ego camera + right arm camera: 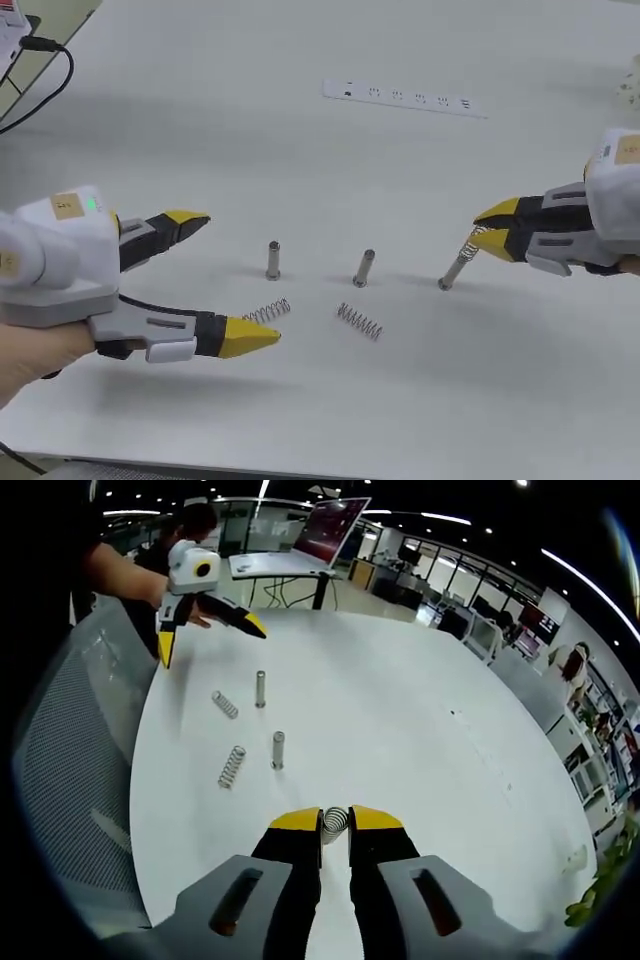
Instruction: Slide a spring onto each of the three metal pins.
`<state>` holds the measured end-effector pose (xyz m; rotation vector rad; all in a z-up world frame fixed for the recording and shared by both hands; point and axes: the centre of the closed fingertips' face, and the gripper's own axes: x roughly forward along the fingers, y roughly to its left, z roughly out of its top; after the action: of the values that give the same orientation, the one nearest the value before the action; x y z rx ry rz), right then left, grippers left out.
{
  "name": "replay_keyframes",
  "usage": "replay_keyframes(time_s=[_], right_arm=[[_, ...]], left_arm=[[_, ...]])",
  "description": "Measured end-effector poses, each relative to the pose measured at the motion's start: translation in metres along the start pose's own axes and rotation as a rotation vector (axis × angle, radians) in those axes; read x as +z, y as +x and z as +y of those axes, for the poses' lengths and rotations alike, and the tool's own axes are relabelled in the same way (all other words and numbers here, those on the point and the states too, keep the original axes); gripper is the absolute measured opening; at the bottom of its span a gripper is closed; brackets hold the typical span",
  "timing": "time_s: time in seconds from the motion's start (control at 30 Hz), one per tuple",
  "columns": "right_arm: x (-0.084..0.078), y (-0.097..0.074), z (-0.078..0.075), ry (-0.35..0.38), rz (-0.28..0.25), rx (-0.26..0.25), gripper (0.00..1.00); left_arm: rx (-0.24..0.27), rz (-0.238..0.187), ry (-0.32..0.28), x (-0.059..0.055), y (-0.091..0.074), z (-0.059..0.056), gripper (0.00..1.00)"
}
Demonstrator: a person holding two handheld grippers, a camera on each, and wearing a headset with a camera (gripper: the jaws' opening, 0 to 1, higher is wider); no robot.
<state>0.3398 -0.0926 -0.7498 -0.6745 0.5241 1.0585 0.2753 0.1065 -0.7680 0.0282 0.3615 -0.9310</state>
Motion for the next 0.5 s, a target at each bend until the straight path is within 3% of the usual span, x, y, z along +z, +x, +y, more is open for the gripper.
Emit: replay_keyframes(time_s=[0.5], right_arm=[[-0.0026, 0.0040, 0.0016, 0.010, 0.002, 0.010, 0.07]], left_arm=[[-0.001, 0.004, -0.010, -0.0008, -0.0006, -0.0005, 0.94]])
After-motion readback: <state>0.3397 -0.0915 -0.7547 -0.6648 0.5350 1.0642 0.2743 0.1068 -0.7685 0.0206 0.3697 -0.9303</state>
